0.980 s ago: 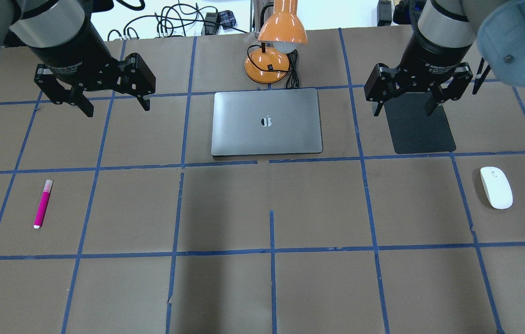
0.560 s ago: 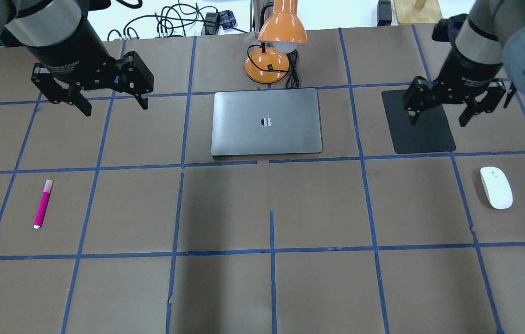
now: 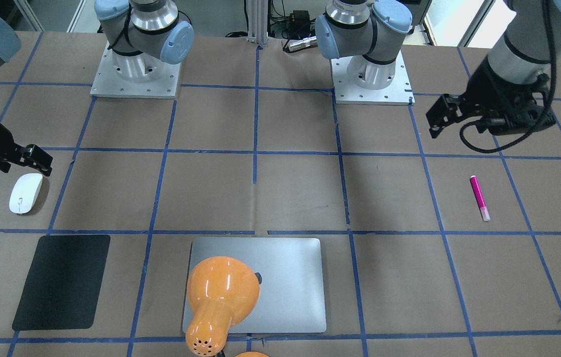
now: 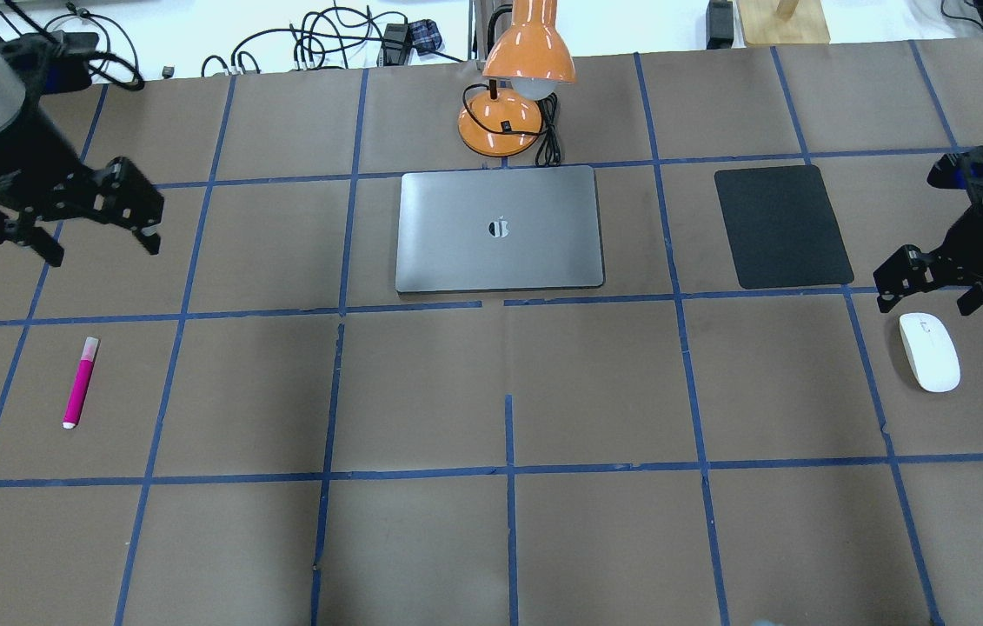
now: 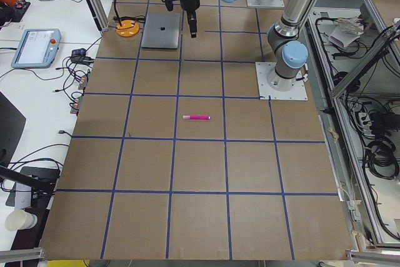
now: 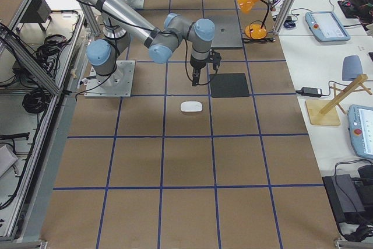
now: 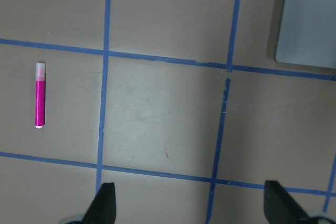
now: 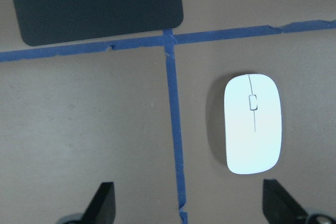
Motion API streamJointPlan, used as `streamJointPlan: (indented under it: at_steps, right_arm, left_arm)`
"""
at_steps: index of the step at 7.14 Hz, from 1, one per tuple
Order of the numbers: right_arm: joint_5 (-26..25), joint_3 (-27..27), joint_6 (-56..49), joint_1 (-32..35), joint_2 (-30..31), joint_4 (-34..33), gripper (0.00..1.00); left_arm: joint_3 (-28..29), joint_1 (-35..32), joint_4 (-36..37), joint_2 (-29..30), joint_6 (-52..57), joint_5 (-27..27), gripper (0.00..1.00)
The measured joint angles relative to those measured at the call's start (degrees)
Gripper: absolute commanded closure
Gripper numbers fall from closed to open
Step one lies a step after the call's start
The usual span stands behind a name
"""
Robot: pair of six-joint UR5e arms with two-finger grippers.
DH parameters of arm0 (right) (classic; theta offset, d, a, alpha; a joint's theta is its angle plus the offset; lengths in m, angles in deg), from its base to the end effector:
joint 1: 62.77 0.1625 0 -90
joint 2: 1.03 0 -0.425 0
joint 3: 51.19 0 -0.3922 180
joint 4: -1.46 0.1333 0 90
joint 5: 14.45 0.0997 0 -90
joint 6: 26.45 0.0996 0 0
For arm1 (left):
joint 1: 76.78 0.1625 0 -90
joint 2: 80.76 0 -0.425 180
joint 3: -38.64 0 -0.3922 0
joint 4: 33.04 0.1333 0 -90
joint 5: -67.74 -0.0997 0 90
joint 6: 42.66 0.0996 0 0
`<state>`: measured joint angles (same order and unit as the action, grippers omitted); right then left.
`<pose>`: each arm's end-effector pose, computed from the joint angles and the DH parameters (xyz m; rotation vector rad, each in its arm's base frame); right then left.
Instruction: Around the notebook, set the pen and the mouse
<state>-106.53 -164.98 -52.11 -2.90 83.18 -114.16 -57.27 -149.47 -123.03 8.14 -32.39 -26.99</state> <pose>-0.1270 -0.4773 0.2855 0.1204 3.1366 0.1226 0.0215 -0.4895 0.4473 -0.1836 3.0720 0.1556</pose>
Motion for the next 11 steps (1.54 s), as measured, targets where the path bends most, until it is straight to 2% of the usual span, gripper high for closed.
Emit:
streamJointPlan:
  at_steps: [2, 4, 5, 6, 7, 8, 9, 10, 11]
  right_arm:
    - [0.07, -0.85, -4.94, -3.82, -3.55, -2.62, 0.00]
    - [0.00, -0.84, -6.56, -6.04, -6.74, -4.88, 0.00]
    - [-0.04, -0.91, -6.87, -6.45, -7.71, -5.81, 0.00]
    - [-0.04, -0.93, -6.98, -6.66, -9.05, -7.01, 0.00]
    - [-0.09, -0.93, -7.01, -6.73, -11.03, -8.54, 0.00]
    - [-0.29, -0.94, -7.14, -6.75, -12.80, -10.19, 0.00]
    - [-0.50, -1.00, -7.35, -6.77, -13.80, -11.01, 0.29]
    - [-0.64, -0.97, -7.57, -6.68, -14.22, -11.31, 0.64]
    - [-0.84, -0.92, -7.78, -6.46, -14.31, -11.25, 0.88]
  left_arm:
    - [-9.61, 10.96, 12.44, 2.46, 13.67, -3.60, 0.00]
    - [-21.47, 20.11, 34.13, 6.04, 32.14, -0.22, 0.00]
    - [-24.67, 22.37, 41.41, 8.92, 36.51, 2.07, 0.00]
    - [-25.95, 23.33, 45.33, 12.05, 38.11, 3.55, 0.00]
    - [-26.39, 23.69, 47.89, 14.99, 38.65, 4.63, 0.08]
    - [-26.37, 23.81, 49.63, 17.06, 38.91, 4.97, 0.43]
    - [-26.26, 23.84, 50.90, 18.27, 39.01, 4.98, 0.93]
    - [-26.28, 23.88, 51.99, 18.87, 38.85, 5.01, 1.00]
    - [-26.32, 23.89, 52.91, 19.11, 38.65, 5.02, 1.00]
